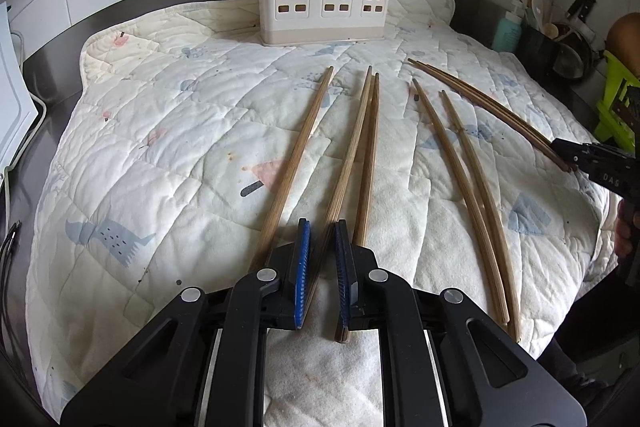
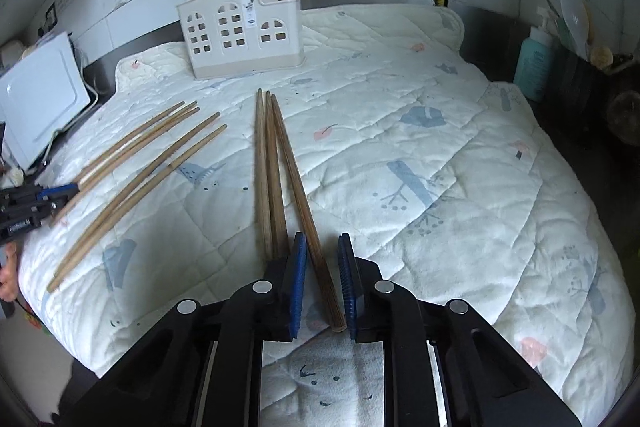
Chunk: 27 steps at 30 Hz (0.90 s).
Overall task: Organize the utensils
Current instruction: 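Close the left tool on a chopstick while the right tool grasps another, then lift both chopsticks and carry them above the white holder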
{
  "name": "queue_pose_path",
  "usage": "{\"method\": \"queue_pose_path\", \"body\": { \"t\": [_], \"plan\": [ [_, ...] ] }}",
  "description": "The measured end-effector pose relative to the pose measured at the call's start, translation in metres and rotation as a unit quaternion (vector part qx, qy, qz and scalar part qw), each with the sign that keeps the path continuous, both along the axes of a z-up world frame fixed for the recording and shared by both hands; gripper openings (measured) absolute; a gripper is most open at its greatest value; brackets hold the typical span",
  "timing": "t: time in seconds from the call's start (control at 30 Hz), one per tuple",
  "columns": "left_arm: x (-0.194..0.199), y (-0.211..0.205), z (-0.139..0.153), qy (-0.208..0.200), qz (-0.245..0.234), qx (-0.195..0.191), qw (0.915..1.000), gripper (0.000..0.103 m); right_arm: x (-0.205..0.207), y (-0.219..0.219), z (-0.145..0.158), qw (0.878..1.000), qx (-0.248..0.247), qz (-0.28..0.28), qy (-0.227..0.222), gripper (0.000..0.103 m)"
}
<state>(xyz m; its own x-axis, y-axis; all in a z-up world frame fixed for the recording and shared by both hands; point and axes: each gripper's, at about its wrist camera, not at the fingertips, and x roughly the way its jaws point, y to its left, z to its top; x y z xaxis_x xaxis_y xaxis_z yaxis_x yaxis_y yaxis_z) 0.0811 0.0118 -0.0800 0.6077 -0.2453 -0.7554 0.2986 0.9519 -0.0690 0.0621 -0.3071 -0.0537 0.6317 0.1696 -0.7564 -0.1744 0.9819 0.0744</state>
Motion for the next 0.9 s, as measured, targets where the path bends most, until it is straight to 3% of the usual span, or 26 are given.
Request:
{"method": "queue_pose_path", "body": {
  "t": [0.37,0.63,0.9],
  "plan": [
    [0.0,-0.005,0.003,0.003,-0.012,0.015,0.9998,0.01,-0.007,0.007,0.007,0.999,-0.024,0.01,-0.024,0.007],
    [-0.014,-0.006,0.021,-0.017,-0.005,-0.019,0.9997,0.005,-0.023,0.013,0.048,0.998,-0.035,0.013,-0.059,0.006],
    [-0.022,0.001,0.048,-0.046,0.011,-0.069,0.9965,0.005,-0.028,0.02,0.095,0.994,-0.004,0.019,-0.104,0.006]
  ]
}}
